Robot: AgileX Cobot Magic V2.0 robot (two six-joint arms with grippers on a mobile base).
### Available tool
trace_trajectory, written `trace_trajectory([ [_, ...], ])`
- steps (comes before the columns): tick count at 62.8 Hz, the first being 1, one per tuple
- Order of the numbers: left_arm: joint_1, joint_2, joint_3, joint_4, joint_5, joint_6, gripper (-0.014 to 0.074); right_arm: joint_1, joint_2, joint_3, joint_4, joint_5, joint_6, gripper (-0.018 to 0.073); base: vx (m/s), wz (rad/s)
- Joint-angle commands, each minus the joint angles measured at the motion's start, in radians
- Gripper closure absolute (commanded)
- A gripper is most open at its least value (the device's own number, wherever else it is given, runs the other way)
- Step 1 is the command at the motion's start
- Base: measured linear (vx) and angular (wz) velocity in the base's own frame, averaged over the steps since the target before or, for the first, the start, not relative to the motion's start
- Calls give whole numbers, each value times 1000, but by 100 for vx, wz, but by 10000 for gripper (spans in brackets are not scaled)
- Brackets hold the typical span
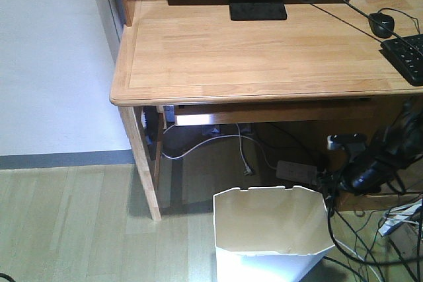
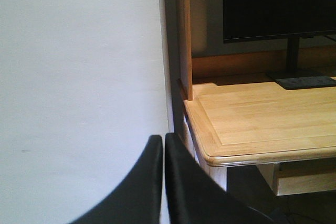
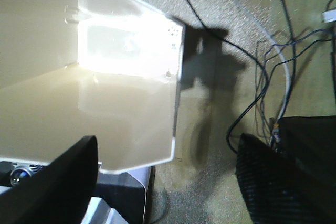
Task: Move trash bin to bedside with robot
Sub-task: 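Lower the right gripper down to the rim of the white trash bin, then close the right gripper on the bin rim nearest the robot's right side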
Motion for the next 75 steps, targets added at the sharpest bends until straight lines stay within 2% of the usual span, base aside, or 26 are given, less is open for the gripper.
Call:
trace_trajectory([
  [1,-6,-8,12,-9,-74,-14,603,0,36,-67,-3,-13,-9,28,0,0],
  [32,-6,-8,12,-9,-74,-14,603,0,436,-486,-44,131,-14,28,0,0],
  [49,-6,-8,12,-9,-74,-14,603,0,564,-627,-66,211,-3,60,0,0],
  [59,-6,-8,12,-9,-74,-14,603,0,600,-647,-66,211,1,174,0,0],
  [65,-6,-8,12,-9,-74,-14,603,0,608,-647,-65,208,2,353,0,0],
  [70,-6,-8,12,-9,-74,-14,603,0,608,-647,-61,207,4,545,0,0],
  [72,-6,-8,12,-9,-74,-14,603,0,608,-647,-54,207,5,575,0,0],
  [75,-6,-8,12,-9,-74,-14,603,0,608,-647,-44,208,5,573,0,0],
])
